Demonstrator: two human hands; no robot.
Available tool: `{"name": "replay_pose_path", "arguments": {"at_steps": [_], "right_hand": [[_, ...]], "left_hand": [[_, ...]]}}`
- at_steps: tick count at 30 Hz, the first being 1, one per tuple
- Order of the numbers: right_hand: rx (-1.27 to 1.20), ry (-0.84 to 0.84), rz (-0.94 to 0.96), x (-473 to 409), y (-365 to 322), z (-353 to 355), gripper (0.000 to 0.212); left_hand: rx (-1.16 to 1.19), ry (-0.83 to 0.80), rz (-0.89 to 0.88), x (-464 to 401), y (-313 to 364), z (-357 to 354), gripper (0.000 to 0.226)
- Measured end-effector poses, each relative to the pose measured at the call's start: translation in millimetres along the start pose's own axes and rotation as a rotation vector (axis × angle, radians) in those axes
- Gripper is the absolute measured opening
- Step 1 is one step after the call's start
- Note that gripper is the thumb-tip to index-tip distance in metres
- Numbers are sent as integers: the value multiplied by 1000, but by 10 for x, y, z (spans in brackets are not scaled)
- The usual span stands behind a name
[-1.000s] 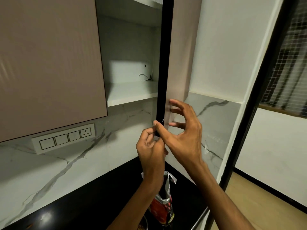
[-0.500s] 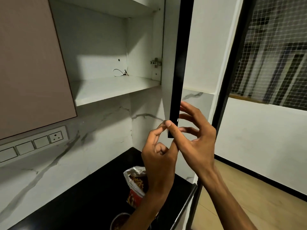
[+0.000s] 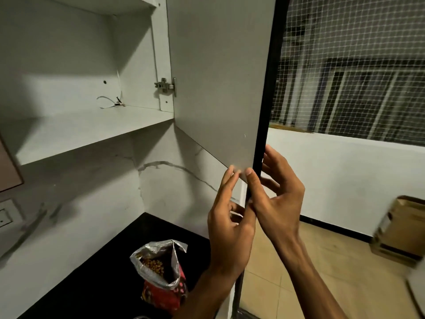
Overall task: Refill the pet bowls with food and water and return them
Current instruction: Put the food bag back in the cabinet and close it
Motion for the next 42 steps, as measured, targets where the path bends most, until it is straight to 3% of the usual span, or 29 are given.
{"name": "replay_pose_path", "arguments": {"at_steps": [5,10,19,42], "right_hand": [[26,50,-31,-106,106,236,54],[51,100,-46,-223,275,407,54],[19,192,-96,-470,631,654,55],[118,240,-165,-884,1263,853,64]], "left_hand": [[-64,-138,-75,-120,-70,-260,74],[-235,-277,-24,-251,-190,-484,90],[-538,-371,-145,-587,-470,-766,100],[-672,-522,-223,-1272,-787,-1026,94]]}}
Point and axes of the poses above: each hand's wrist, its own x-axis away from the middle knuckle, its own z-axis out of the back of the hand, y = z × x, the point moved 4 cm from there along -x, towards the middle knuckle, and after that the axes turned 9 degrees about -y, right-handed, at the moved point
